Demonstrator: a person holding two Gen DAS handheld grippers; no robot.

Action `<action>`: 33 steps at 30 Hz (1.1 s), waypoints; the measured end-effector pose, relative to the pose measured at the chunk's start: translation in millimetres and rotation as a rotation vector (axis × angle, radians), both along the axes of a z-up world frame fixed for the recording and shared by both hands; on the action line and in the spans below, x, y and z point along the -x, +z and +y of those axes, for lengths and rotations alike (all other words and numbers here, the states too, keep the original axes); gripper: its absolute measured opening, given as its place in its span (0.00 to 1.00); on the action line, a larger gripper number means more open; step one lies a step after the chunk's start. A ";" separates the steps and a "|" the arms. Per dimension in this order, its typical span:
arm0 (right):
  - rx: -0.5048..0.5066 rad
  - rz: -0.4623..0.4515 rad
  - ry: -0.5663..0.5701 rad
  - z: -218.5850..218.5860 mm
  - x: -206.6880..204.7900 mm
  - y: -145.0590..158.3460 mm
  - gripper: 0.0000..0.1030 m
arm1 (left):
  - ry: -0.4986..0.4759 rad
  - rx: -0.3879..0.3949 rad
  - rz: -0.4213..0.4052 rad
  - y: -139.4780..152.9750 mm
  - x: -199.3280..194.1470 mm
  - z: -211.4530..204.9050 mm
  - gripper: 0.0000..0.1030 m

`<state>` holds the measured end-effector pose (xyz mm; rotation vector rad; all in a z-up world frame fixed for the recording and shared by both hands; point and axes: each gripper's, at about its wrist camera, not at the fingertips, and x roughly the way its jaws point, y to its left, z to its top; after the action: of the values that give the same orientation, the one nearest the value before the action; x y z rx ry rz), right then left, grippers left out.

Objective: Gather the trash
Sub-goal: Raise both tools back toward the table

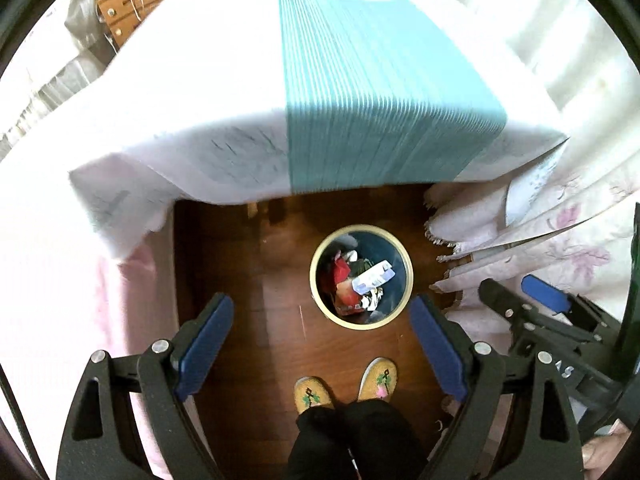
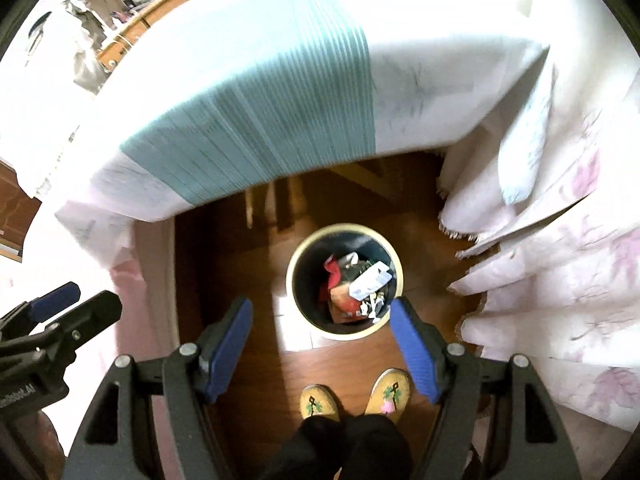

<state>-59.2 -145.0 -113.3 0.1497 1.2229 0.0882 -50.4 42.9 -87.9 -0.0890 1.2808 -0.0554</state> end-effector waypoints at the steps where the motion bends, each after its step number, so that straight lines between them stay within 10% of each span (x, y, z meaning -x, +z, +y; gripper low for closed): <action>1: 0.000 -0.014 0.002 2.0 1.6 12.4 0.70 | 0.000 0.001 -0.008 8.0 1.3 3.1 0.86; 16: 0.021 -0.223 0.020 35.6 24.9 142.8 0.70 | -0.030 0.010 -0.205 121.1 6.2 47.3 0.86; 33: 0.067 -0.408 0.032 61.0 4.7 215.9 0.70 | -0.031 0.003 -0.416 198.0 -28.1 66.7 0.86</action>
<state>-63.9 -84.1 102.7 0.0496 0.8204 0.0995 -22.2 109.6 110.0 -0.0563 0.8666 -0.0973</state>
